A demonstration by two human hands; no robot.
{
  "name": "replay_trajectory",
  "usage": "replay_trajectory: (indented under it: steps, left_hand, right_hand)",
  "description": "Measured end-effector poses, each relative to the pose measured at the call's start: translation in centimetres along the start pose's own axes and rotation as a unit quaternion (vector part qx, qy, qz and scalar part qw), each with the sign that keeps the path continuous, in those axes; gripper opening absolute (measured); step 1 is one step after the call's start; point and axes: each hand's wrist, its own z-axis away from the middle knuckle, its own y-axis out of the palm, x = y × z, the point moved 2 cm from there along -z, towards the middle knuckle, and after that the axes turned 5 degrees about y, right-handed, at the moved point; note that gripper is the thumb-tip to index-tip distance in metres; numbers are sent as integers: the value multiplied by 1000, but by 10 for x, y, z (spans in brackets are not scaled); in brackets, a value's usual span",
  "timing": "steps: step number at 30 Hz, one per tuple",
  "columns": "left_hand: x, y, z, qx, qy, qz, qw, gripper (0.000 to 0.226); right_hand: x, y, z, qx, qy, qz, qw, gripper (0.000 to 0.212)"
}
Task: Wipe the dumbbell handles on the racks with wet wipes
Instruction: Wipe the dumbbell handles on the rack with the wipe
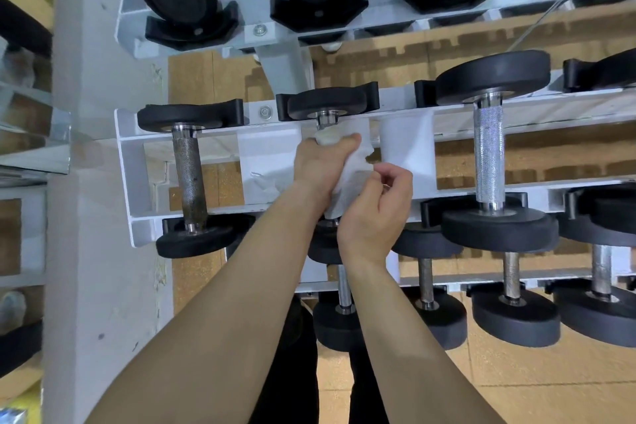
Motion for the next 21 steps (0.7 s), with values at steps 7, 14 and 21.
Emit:
replay_trajectory:
  steps: [7,14,21]
  left_hand:
    - [-4,-1,-6,21,8,24,999,37]
    - [22,-17,12,138,-3,-31,990,25]
    - [-17,-5,-21,135,-41,56,988,16]
  right_hand:
    - [0,1,0,0,8,5,1000,17]
    - [-2,1,-1,-1,8,5,1000,17]
    - [-2,2,-1,9,20,12,1000,18]
